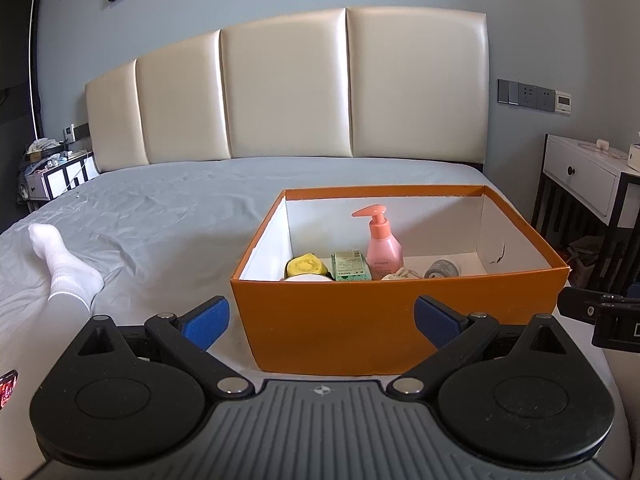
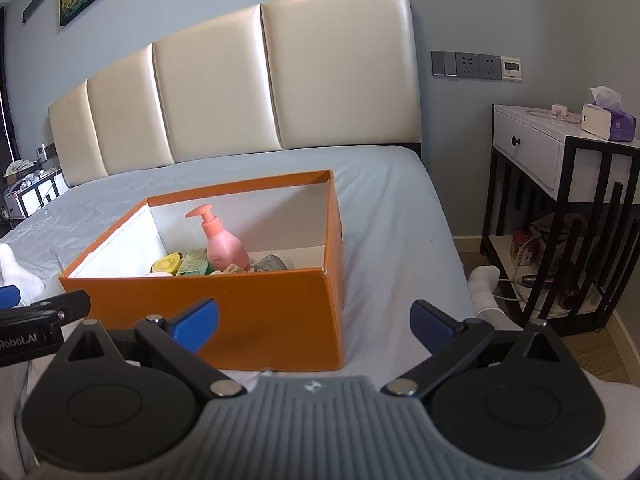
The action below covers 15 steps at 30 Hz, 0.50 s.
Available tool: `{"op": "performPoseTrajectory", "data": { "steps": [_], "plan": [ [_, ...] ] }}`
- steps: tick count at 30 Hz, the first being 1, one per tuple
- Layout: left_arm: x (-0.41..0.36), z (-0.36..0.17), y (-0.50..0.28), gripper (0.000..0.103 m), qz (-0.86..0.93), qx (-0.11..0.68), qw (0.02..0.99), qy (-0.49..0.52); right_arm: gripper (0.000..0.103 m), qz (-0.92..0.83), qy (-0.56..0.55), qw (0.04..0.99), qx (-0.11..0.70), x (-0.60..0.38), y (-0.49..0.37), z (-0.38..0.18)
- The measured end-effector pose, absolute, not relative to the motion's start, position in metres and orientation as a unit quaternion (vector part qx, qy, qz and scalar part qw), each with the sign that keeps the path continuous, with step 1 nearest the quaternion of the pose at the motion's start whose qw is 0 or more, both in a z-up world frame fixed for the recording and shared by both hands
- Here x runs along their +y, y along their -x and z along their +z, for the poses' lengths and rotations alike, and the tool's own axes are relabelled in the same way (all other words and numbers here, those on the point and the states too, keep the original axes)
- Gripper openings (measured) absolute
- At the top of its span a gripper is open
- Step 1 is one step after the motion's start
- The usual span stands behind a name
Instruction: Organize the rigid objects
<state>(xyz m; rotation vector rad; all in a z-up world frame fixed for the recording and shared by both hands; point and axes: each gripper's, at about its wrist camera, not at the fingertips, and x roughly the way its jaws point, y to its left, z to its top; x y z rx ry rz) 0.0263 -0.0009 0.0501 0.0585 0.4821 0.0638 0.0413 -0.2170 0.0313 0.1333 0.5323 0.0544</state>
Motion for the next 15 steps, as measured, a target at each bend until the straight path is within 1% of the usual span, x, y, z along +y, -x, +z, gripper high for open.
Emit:
{"op": "performPoseTrajectory", "data": {
  "steps": [15],
  "plan": [
    [-0.0005,0.0549,-0.0241,0.103,0.031,0.237,0.971,-0.025,0.100,0.032,-0.056,0.962,0.266,-0.2120,-0.0377,0.0331]
  ]
}}
